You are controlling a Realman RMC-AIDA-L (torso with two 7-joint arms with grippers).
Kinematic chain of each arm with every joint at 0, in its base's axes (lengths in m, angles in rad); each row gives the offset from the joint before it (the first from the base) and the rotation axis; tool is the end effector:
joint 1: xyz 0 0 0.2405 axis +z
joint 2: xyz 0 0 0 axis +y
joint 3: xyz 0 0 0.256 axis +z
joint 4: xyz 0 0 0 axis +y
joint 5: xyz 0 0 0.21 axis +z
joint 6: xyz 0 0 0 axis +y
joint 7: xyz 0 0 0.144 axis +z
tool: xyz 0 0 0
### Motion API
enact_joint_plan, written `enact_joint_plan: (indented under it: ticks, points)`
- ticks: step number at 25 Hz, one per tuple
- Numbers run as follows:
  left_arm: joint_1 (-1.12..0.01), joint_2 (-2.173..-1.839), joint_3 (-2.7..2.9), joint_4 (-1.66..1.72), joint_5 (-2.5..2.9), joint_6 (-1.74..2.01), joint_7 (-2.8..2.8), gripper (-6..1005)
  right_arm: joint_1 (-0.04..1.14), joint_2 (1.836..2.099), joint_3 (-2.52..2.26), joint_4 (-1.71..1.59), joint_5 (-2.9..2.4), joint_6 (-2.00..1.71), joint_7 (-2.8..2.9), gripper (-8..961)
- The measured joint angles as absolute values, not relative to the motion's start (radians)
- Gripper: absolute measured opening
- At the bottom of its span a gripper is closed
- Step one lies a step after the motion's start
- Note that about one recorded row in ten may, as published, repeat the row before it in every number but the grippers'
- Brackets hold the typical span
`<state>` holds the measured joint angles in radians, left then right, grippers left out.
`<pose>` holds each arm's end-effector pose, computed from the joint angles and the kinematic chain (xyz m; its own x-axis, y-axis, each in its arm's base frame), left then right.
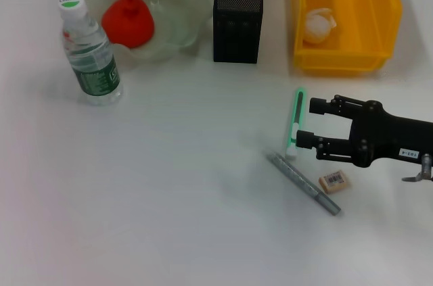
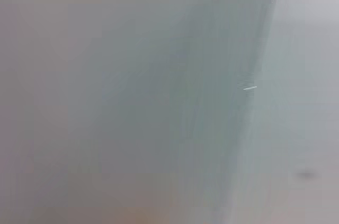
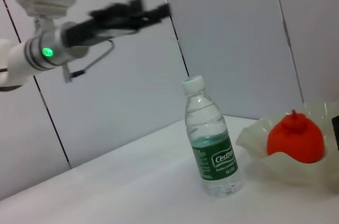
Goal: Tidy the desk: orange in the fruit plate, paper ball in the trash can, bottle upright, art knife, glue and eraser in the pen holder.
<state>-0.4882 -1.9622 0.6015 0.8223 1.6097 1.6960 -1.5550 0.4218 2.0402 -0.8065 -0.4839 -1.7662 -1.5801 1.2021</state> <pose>-0.2383 0.3475 0.1211 0.6195 0.1338 0.7735 0.4813 -0.8432 -0.2396 0.2864 0.2929 -0.0110 0.7159 -0.3223 -0.6193 -0.4856 -0.8672 -0.1101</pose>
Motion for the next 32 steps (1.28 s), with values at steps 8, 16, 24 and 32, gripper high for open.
enact_joint_plan:
  ticks: [8, 16, 24, 32]
  points:
    - [-0.462, -1.956, 0.690, 0.712, 1.642, 1.920, -1.482, 816, 0.452, 2.038, -0.795, -0.486, -1.765, -1.579, 1.248, 799]
    - [-0.403, -2.006, 0.753, 0.473, 1.719, 1.801, -1.097, 816, 0.542, 2.022, -0.809, -0.725, -1.925, -1.577, 1.736, 799]
    - [-0.392, -2.031, 0.755, 0.468, 1.741, 1.750, -1.055, 815, 0.758, 1.973, -0.847, -0.976, -2.341, -1.778, 2.003, 799]
    - [-0.390, -2.048, 0.756, 0.471, 1.819, 1.697, -1.038, 815, 0.895, 1.982, -1.023, -0.981, -2.492, -1.805, 1.787, 799]
